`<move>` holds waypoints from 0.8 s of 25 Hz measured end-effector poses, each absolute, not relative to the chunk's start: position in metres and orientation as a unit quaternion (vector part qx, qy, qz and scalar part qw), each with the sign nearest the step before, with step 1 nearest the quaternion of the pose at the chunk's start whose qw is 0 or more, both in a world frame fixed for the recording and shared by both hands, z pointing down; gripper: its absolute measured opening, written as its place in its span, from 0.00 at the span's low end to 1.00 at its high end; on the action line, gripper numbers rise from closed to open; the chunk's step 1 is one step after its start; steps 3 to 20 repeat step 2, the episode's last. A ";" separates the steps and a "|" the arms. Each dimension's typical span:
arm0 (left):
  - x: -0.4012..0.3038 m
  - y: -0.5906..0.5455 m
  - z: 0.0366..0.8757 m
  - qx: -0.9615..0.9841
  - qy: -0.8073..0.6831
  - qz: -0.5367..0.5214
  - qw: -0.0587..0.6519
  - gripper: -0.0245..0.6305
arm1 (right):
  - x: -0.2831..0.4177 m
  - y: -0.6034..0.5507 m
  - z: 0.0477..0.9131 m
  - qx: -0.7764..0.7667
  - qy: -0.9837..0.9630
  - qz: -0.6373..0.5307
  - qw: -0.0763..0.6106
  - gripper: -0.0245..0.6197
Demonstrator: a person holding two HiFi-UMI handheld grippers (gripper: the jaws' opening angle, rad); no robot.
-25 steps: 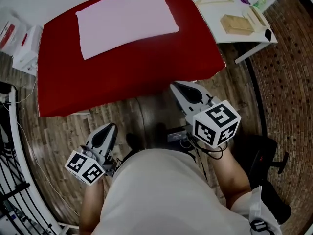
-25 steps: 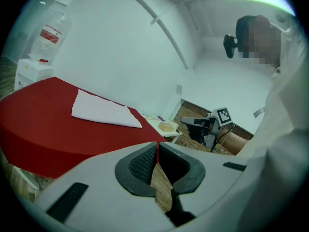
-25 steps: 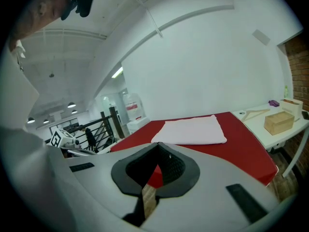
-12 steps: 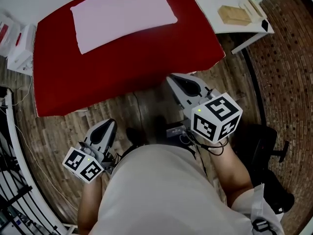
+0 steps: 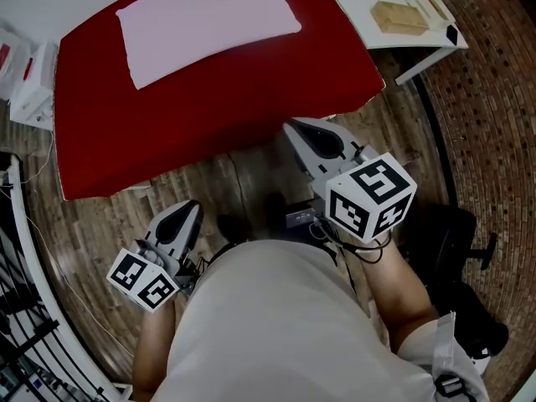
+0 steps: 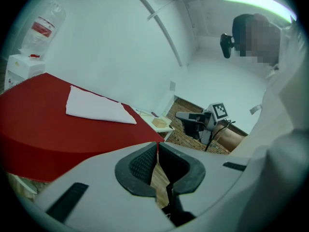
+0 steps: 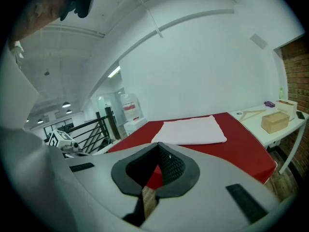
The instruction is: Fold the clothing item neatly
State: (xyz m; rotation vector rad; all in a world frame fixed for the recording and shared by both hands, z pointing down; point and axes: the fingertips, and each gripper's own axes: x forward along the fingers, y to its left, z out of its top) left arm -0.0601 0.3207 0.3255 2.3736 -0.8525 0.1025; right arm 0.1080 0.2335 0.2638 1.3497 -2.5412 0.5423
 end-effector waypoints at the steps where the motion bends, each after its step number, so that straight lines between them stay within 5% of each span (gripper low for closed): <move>1: -0.059 0.321 0.326 0.897 -0.320 0.038 0.304 0.07 | 0.108 0.233 0.263 0.459 -0.863 0.182 0.105 0.06; 20: -0.058 0.322 0.326 0.897 -0.319 0.038 0.303 0.06 | 0.108 0.233 0.263 0.459 -0.864 0.181 0.104 0.06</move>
